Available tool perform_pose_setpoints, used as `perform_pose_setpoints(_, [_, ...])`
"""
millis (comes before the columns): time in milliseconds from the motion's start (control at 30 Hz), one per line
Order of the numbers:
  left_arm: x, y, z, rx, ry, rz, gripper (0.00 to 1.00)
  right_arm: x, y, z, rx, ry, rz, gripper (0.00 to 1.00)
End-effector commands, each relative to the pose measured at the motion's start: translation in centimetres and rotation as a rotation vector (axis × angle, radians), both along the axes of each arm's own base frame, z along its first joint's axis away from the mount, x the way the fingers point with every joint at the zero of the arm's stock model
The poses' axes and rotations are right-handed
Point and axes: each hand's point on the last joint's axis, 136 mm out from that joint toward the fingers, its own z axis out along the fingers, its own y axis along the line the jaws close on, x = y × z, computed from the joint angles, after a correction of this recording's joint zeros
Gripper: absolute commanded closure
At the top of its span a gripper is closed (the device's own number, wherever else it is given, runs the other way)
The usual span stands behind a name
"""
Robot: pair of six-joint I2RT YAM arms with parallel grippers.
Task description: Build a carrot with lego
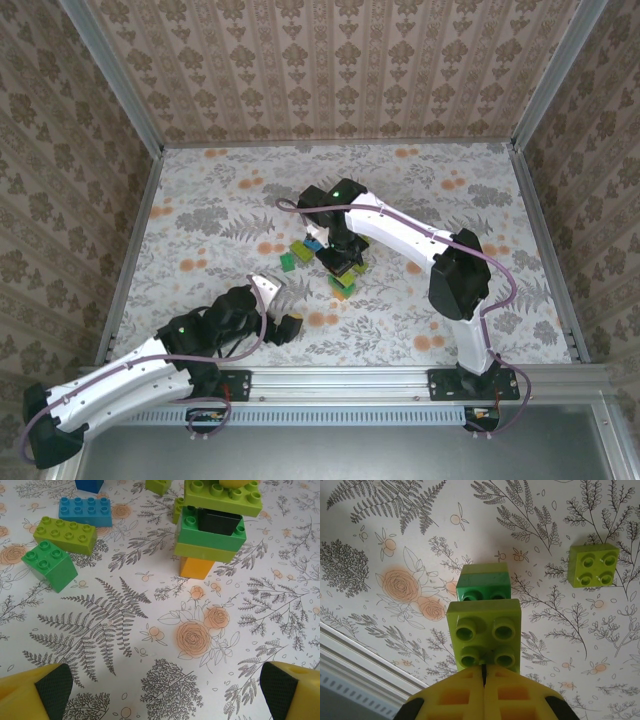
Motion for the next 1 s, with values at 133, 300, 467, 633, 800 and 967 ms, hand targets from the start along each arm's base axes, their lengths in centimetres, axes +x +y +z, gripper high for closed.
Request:
perform_pose_setpoints(133, [-0.2,-0.2,-0.1,0.007,-0.014,-0.027,0.0,-1.0,-2.2,-2.3,-0.123,0.042,0.016,1.0])
perform_pose_setpoints(300, [-0.2,-0.2,0.0,0.007,-0.016,-0.027,0.0,-1.2,-2.3,-2.2,-0.119,0.041,0.016,1.0])
perform_pose_setpoints(467, [-0.2,-0.2,0.0,0.008,-0.016,-0.028,0.0,-1.4,-2.3,-2.0,-0.117,0.044,0.02,1.0])
perform_pose_setpoints(633, [-0.3,-0.2,-0.1,0.01,-0.015,-0.028,0.0,-1.6,-2.3,-1.8,-0.109,0.049,0.027,1.0])
perform_pose_setpoints(800, [-0.2,-0.2,0.0,0.01,-0.016,-0.026,0.0,-1.9,-1.9,-1.3,-0.074,0.057,0.032,1.0])
perform_pose_setpoints(967, [-0.2,-0.2,0.0,0.008,-0.017,-0.026,0.0,-2.1,-1.6,-1.2,-0.064,0.064,0.043,1.0])
